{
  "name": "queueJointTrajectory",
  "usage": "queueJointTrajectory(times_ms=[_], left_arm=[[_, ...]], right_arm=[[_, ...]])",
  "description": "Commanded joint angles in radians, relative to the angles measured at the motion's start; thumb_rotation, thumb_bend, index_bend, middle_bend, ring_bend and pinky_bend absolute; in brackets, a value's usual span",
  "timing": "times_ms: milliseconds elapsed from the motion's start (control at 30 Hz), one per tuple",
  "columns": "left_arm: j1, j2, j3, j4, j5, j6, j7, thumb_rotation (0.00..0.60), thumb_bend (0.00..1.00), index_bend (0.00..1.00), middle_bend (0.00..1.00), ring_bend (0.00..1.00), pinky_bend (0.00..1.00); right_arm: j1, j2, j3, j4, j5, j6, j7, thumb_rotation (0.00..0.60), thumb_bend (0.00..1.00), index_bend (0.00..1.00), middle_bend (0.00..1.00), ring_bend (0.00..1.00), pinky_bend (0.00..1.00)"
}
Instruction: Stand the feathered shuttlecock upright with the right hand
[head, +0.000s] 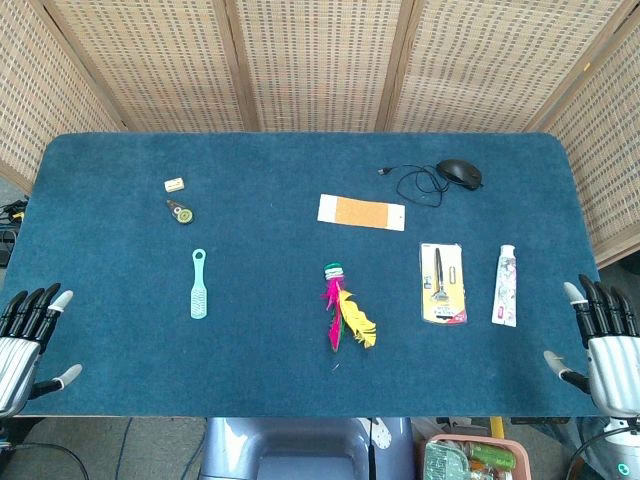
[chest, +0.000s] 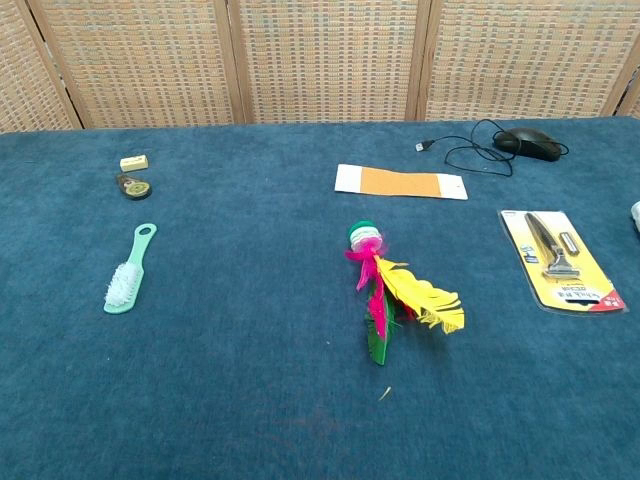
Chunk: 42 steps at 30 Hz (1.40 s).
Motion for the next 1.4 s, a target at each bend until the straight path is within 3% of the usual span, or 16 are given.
queueJointTrajectory(times_ms=[33, 300, 467, 667, 967, 1400], left_arm=[[0.000, 0.000, 0.000, 0.000, 0.002, 0.001, 0.000, 0.600, 0.00, 0.00, 0.00, 0.00, 0.00], [-0.001, -0.002, 0.001, -0.001, 0.003, -0.003, 0.006, 0.600, 0.00, 0.00, 0.00, 0.00, 0.00], [-0.012, -0.007, -0.008, 0.001, -0.019, -0.028, 0.010, 0.600, 0.00, 0.00, 0.00, 0.00, 0.00], [-0.031, -0.022, -0.017, 0.004, -0.050, -0.072, 0.047, 0.600, 0.00, 0.00, 0.00, 0.00, 0.00], [-0.038, -0.046, -0.047, -0.016, -0.130, -0.100, 0.127, 0.600, 0.00, 0.00, 0.00, 0.00, 0.00], [-0.054, -0.061, -0.065, -0.011, -0.198, -0.140, 0.153, 0.600, 0.00, 0.00, 0.00, 0.00, 0.00]], right_arm=[[0.001, -0.002, -0.001, 0.002, -0.002, -0.001, -0.004, 0.600, 0.00, 0.00, 0.00, 0.00, 0.00], [0.034, 0.009, -0.020, 0.010, -0.003, -0.081, 0.034, 0.600, 0.00, 0.00, 0.00, 0.00, 0.00], [0.172, 0.011, -0.058, 0.068, -0.144, -0.243, 0.158, 0.600, 0.00, 0.03, 0.00, 0.00, 0.00], [0.352, -0.111, -0.061, 0.270, -0.316, -0.336, 0.247, 0.600, 0.00, 0.12, 0.01, 0.00, 0.02], [0.552, -0.312, -0.063, 0.535, -0.405, -0.421, 0.342, 0.600, 0.04, 0.26, 0.09, 0.00, 0.04], [0.670, -0.430, -0.120, 0.677, -0.454, -0.429, 0.329, 0.600, 0.14, 0.32, 0.19, 0.01, 0.10]])
